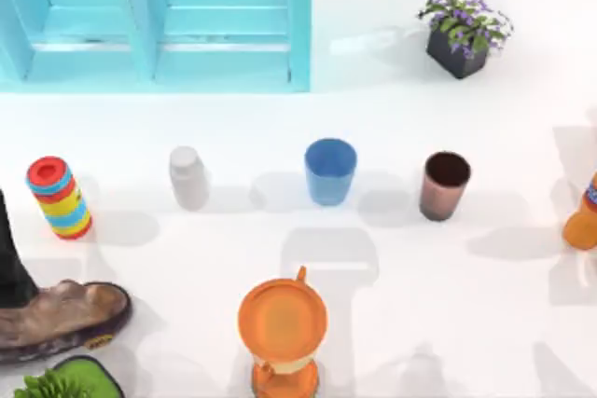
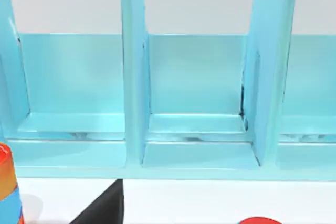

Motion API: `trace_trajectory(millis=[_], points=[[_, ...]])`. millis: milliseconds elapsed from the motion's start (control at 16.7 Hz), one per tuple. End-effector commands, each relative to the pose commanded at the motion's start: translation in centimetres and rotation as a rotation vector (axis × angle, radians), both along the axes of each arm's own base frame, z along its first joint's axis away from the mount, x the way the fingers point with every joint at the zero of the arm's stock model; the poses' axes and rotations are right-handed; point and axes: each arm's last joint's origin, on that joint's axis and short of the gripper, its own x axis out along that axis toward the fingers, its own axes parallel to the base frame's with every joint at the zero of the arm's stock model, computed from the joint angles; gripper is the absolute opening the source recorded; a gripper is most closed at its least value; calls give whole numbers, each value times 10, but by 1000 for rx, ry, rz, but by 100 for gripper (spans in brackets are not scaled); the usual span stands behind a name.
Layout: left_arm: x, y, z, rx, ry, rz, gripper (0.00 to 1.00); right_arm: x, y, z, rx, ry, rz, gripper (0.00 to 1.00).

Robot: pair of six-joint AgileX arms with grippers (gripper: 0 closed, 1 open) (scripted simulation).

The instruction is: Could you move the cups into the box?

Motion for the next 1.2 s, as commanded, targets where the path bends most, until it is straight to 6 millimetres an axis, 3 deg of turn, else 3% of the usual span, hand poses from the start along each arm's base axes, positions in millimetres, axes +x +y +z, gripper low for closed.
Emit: trace_trajectory(millis=[300,660,900,1200], points=[[0,0,0,0,0,0,100,1,0,10,12,50,1,100],[0,0,0,0,0,0,100,17,4,66,71,327,12,100],[0,0,0,0,0,0,100,55,13,112,113,600,21,100],[0,0,0,0,0,0,100,135,42,145,132,980,25,100]])
